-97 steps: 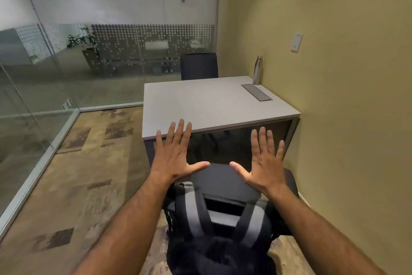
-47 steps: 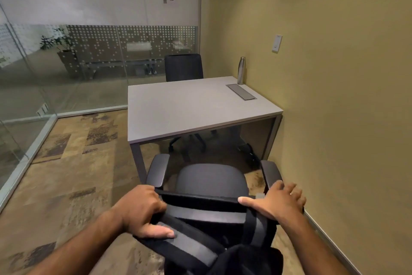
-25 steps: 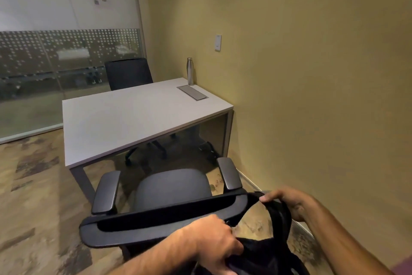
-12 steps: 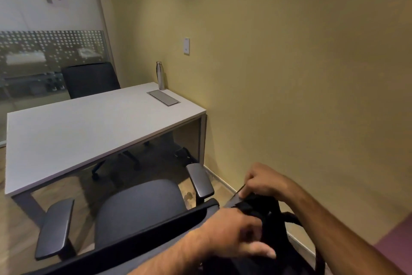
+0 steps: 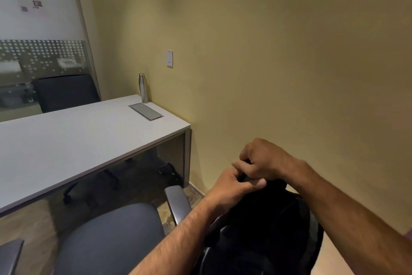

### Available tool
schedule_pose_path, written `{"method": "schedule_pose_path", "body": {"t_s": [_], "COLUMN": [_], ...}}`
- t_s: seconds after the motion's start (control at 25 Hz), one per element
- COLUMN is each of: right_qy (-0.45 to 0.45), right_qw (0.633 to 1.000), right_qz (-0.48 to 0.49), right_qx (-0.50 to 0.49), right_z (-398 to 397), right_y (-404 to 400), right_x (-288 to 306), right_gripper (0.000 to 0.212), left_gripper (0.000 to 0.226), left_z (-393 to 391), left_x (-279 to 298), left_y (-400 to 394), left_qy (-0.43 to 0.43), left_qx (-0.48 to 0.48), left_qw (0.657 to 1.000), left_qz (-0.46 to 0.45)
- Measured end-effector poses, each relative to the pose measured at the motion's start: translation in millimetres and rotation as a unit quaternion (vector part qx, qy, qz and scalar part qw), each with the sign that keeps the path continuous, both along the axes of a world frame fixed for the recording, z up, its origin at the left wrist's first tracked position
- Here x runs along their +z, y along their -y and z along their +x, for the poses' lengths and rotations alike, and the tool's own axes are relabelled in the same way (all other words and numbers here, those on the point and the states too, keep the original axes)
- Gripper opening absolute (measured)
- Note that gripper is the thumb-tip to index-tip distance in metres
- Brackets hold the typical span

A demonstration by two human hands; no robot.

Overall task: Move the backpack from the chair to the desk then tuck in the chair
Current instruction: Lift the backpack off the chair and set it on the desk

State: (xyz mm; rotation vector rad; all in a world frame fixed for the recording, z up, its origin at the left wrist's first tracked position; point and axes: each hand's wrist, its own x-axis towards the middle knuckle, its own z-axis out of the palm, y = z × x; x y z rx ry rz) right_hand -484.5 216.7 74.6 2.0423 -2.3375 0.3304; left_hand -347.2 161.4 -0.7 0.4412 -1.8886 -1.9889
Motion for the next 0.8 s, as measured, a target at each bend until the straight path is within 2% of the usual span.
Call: {"method": "schedule_pose_path", "body": {"t_s": [0.12, 0.24, 0.32, 0.44, 0.56, 0.64, 0.72, 0.8], "right_qy": [0.012, 0.144, 0.267, 0.429, 0.445, 0.444, 0.485, 0.563], "right_qw": [0.999, 0.986, 0.954, 0.878, 0.84, 0.835, 0.827, 0.801], "right_qz": [-0.023, -0.085, -0.127, -0.202, -0.287, -0.273, -0.194, -0.11], "right_qx": [0.022, -0.011, -0.041, -0.067, -0.121, -0.175, -0.207, -0.172], "right_z": [-19.0, -44.7, -63.5, -94.6, -143.3, -179.8, -208.5, -231.1], "right_y": [10.0, 22.6, 32.1, 45.1, 39.3, 23.5, 3.0, -10.8], "right_x": [-2.2, -4.4, -3.2, -4.5, -21.2, -48.7, -80.9, -106.0], "right_gripper": [0.047, 0.04, 0.04, 0.036, 0.03, 0.045, 0.071, 0.097], "left_gripper": [0.023, 0.023, 0.024, 0.026, 0.032, 0.03, 0.024, 0.022], "left_z": [-22.5, -54.2, -77.3, -104.1, -112.2, -113.6, -116.7, -124.1], "left_x": [2.3, 5.0, 9.5, 19.3, 31.0, 39.6, 52.4, 68.1], "left_y": [1.0, -2.1, 1.7, 20.9, 47.7, 59.7, 62.8, 64.4], "left_qy": [-0.049, -0.105, -0.129, -0.133, -0.121, -0.13, -0.142, -0.153], "left_qx": [0.02, 0.036, 0.053, 0.093, 0.116, 0.094, 0.07, 0.068], "left_qw": [0.998, 0.991, 0.987, 0.983, 0.983, 0.984, 0.985, 0.984], "left_qz": [0.041, 0.074, 0.085, 0.081, 0.078, 0.076, 0.07, 0.059]}}
